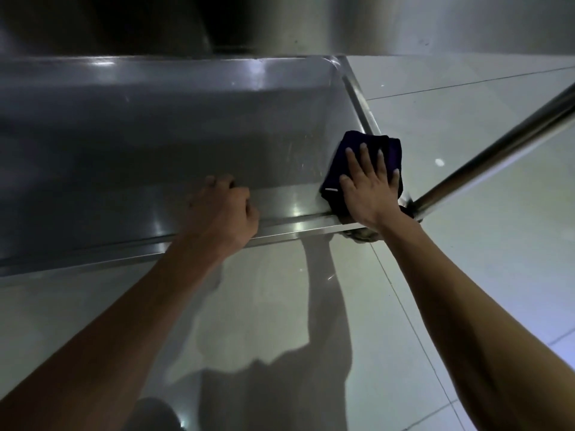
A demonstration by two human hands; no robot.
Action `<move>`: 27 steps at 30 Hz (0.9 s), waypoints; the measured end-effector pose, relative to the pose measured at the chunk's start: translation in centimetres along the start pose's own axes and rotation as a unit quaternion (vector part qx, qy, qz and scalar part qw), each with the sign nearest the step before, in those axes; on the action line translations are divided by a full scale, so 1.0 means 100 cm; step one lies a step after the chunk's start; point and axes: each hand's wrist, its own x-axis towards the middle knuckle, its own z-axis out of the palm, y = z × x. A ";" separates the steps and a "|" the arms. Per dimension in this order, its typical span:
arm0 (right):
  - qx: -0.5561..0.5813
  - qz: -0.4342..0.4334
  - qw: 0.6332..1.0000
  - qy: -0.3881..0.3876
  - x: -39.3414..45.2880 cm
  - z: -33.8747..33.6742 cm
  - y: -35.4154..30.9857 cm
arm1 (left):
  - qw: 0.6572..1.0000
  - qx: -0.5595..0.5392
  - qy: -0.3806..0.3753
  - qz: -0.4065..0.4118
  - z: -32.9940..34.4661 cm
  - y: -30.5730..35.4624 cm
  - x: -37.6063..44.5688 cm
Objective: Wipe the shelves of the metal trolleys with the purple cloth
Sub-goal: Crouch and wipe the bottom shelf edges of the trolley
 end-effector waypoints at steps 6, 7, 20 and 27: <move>0.005 -0.026 0.999 -0.018 0.002 -0.001 -0.025 | 0.999 -0.031 -0.016 0.028 -0.004 -0.011 -0.004; 0.004 -0.023 1.000 -0.018 0.001 -0.002 -0.028 | 0.998 -0.041 -0.016 0.041 -0.009 -0.018 -0.004; -0.012 -0.076 0.997 -0.011 0.018 0.033 -0.142 | 0.998 0.017 -0.032 -0.052 -0.043 -0.164 -0.040; -0.008 -0.195 0.980 -0.035 0.010 0.069 -0.282 | 0.997 -0.023 -0.019 -0.075 -0.038 -0.170 -0.042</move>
